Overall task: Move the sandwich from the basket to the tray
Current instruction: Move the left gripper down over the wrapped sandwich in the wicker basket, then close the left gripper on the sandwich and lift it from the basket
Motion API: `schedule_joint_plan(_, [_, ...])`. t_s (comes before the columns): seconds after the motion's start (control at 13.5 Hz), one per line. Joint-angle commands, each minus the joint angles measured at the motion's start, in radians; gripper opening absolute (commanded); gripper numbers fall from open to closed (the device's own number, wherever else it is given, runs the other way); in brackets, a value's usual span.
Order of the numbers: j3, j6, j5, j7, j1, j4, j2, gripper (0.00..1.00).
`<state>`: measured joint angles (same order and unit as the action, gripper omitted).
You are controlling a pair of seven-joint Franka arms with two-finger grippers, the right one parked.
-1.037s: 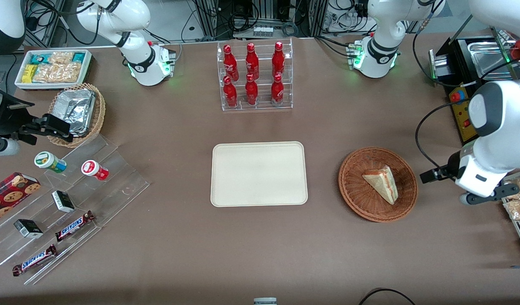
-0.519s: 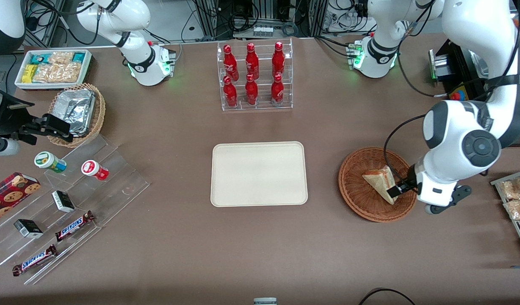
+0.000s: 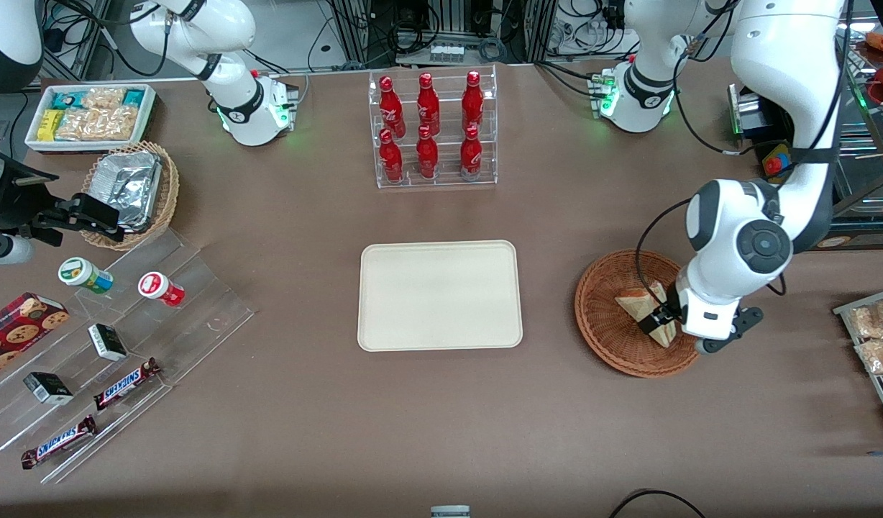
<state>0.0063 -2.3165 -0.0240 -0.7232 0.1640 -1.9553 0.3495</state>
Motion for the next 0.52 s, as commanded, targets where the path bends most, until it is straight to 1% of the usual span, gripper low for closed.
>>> schedule_joint_plan(0.0, [0.006,-0.034,-0.080,-0.048,0.011,-0.082,-0.044,1.00])
schedule_joint_plan(0.07, [0.006,-0.043,-0.096,-0.071,0.011,-0.094,-0.044,1.00])
schedule_joint_plan(0.22, [0.004,-0.114,-0.097,-0.096,0.009,-0.141,-0.049,1.00])
schedule_joint_plan(0.44, [0.003,-0.158,-0.097,-0.097,0.009,-0.166,-0.047,1.00])
